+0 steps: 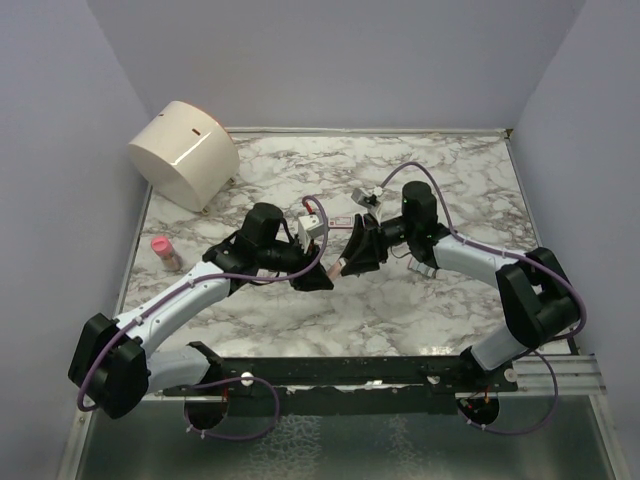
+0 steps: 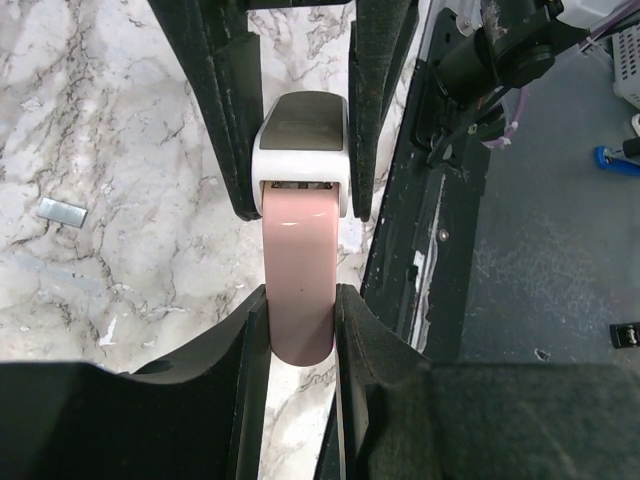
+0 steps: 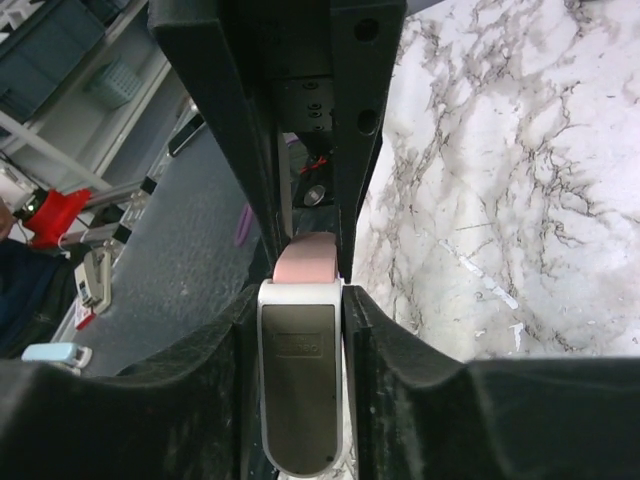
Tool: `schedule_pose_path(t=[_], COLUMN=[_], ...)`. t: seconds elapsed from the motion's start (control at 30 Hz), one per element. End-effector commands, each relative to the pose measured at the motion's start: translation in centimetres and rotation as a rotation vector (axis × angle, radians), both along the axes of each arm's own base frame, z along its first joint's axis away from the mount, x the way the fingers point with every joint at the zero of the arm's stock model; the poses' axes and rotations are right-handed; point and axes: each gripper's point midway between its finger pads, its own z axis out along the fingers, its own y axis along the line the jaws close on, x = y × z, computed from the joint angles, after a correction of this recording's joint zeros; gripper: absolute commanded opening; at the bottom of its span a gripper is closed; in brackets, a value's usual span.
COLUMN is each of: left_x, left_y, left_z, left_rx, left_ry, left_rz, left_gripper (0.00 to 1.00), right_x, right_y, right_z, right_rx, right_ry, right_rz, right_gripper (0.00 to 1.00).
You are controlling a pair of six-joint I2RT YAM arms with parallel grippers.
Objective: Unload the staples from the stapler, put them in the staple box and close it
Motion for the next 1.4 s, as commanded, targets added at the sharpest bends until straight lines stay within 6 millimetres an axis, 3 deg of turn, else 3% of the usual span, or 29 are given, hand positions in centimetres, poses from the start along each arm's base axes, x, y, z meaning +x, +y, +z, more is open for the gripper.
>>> schedule_pose_path(t=[0.0,0.07,0.17,0.27,0.5,0.7,0.87,0.97,1.07,1.17,1.27,1.37], left_x=[-0.4,-0.4,0.1,2.2,5.9,9.3,11.9,12.3,12.4,12.6,12.5,12.3], left_y=[-0.3,-0.4,-0.3,0.3,1.9,3.8,6.7,7.7,8.8,10.0,10.2,10.4], left_z=[0.6,0.6,0.4,0.0,0.9,3.6,5.1,5.1,5.0,5.0,5.4,5.6], left_rx=[-0.035,-0.034,-0.011,0.065,0.094,0.121,0.189,0.200,0.200,0.204,0.192,0.188], left_ry=[-0.013,-0.013,-0.013,-0.041,-0.161,-0.284,-0.383,-0.418,-0.456,-0.480,-0.496,-0.499], left_rz=[-0.053,-0.056,-0.035,0.085,0.317,0.510,0.691,0.740,0.790,0.840,0.842,0.840], left_gripper=[0.00,0.00,0.00,0.01,0.49,0.70,0.73,0.73,0.73,0.74,0.74,0.74], right_x=[-0.8,-0.9,-0.7,-0.1,2.4,7.0,10.5,13.0,14.2,14.0,13.3,11.9], right_y=[0.1,0.1,0.2,0.3,0.4,-1.2,-3.8,-6.9,-9.2,-9.0,-7.6,-7.0], right_z=[0.7,0.8,1.0,1.0,-0.7,-4.1,-6.7,-8.0,-8.9,-11.5,-13.4,-16.4], right_rx=[0.026,0.029,0.033,0.017,-0.032,-0.139,-0.276,-0.410,-0.543,-0.669,-0.756,-0.898], right_ry=[-0.025,-0.031,-0.045,-0.079,-0.123,-0.175,-0.240,-0.313,-0.366,-0.356,-0.342,-0.230], right_rz=[0.061,0.062,0.054,-0.018,-0.278,-0.620,-0.853,-1.040,-1.176,-1.149,-1.082,-0.994], right_gripper=[0.31,0.23,0.02,0.01,0.01,0.01,0.01,0.01,0.01,0.01,0.01,0.01])
